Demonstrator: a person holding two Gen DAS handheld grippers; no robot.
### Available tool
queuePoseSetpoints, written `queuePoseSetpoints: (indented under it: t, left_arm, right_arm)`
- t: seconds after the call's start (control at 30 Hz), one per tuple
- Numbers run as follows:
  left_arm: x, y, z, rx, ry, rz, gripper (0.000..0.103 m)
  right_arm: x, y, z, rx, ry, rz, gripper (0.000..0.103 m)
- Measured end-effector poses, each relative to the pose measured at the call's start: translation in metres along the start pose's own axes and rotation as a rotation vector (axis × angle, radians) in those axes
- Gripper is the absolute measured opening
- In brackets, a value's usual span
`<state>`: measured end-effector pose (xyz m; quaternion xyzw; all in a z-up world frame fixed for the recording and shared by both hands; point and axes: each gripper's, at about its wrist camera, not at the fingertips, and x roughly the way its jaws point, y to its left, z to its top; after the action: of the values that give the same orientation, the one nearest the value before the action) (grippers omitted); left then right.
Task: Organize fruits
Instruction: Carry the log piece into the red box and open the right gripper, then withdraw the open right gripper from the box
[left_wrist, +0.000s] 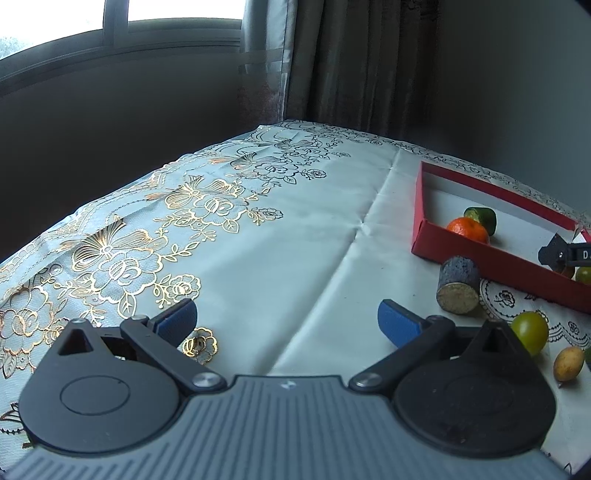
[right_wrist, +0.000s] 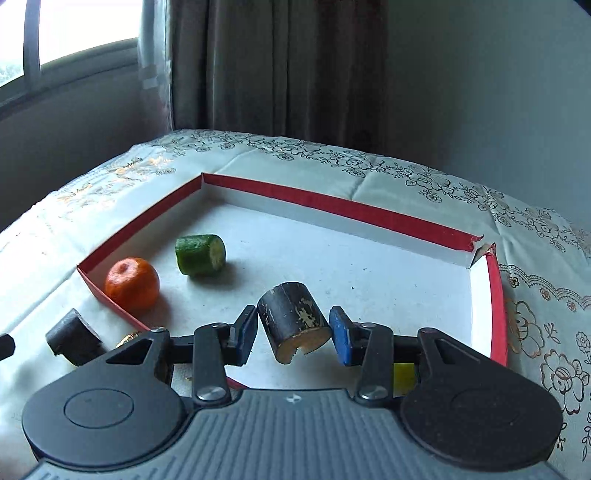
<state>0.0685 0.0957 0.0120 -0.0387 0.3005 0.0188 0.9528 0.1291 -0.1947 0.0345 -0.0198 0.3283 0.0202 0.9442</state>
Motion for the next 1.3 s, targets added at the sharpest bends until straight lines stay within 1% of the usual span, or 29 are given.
queuePoseSetpoints:
  t: [0.13, 0.23, 0.27, 0.3, 0.37, 0.43, 0.47, 0.53, 0.63, 0.77, 0.83, 0.9, 0.93, 0.97, 1.03, 1.13, 1.2, 1.3]
  left_arm:
    - [0.0, 0.0, 0.0, -0.002, 0.001, 0.002, 0.103]
    - [0.0, 0.0, 0.0, -0.006, 0.001, 0.005, 0.103]
    - [-0.001, 0.0, 0.0, -0.007, 0.0, 0.006, 0.103]
    - [-0.001, 0.0, 0.0, -0.008, 0.0, 0.008, 0.103]
    - [0.0, 0.0, 0.0, -0.009, 0.0, 0.009, 0.103]
    - [0.0, 0.001, 0.001, -0.012, -0.001, 0.01, 0.103]
    - [0.0, 0.001, 0.001, -0.013, 0.0, 0.009, 0.103]
    - [0.0, 0.001, 0.0, -0.012, -0.001, 0.01, 0.103]
    - [0.0, 0.001, 0.0, -0.01, -0.001, 0.008, 0.103]
    - [0.0, 0.001, 0.0, -0.013, -0.002, 0.011, 0.103]
    - [0.0, 0.001, 0.0, -0.014, -0.002, 0.013, 0.103]
    - [0.0, 0.001, 0.0, -0.016, 0.0, 0.014, 0.103]
    - [0.001, 0.001, 0.0, -0.016, 0.002, 0.014, 0.103]
    - [0.001, 0.001, 0.0, -0.016, 0.004, 0.014, 0.103]
    - [0.001, 0.001, 0.0, -0.015, 0.006, 0.012, 0.103]
    - [0.0, 0.0, 0.0, -0.011, 0.004, 0.005, 0.103]
    - [-0.002, -0.002, -0.001, 0.008, 0.005, -0.003, 0.103]
    - [-0.015, -0.011, -0.006, 0.058, -0.051, -0.028, 0.103]
  right_arm:
    - [-0.005, 0.003, 0.0, -0.008, -0.019, -0.025, 0.044]
    - [-0.02, -0.001, 0.0, 0.005, -0.048, -0.028, 0.044]
    - [-0.03, -0.003, -0.002, 0.016, -0.07, -0.026, 0.046]
    - [-0.041, -0.008, -0.006, 0.031, -0.096, -0.024, 0.05]
    - [-0.065, -0.018, -0.016, 0.066, -0.141, -0.053, 0.074]
    - [-0.089, -0.031, -0.032, 0.104, -0.19, -0.086, 0.084]
    - [-0.1, -0.039, -0.042, 0.123, -0.2, -0.102, 0.084]
    - [-0.115, -0.055, -0.062, 0.154, -0.188, -0.135, 0.084]
    - [-0.127, -0.077, -0.092, 0.212, -0.118, -0.19, 0.084]
    - [-0.126, -0.095, -0.122, 0.254, -0.019, -0.263, 0.085]
    - [-0.123, -0.097, -0.132, 0.254, 0.023, -0.27, 0.085]
    - [-0.122, -0.097, -0.139, 0.255, 0.012, -0.271, 0.094]
    - [-0.121, -0.096, -0.139, 0.252, 0.022, -0.269, 0.098]
    - [-0.121, -0.095, -0.139, 0.249, 0.024, -0.276, 0.101]
    - [-0.121, -0.095, -0.139, 0.25, 0.025, -0.283, 0.102]
    - [-0.121, -0.099, -0.141, 0.268, 0.026, -0.266, 0.103]
    - [-0.12, -0.098, -0.141, 0.268, 0.026, -0.267, 0.103]
    - [-0.12, -0.098, -0.14, 0.267, 0.027, -0.267, 0.103]
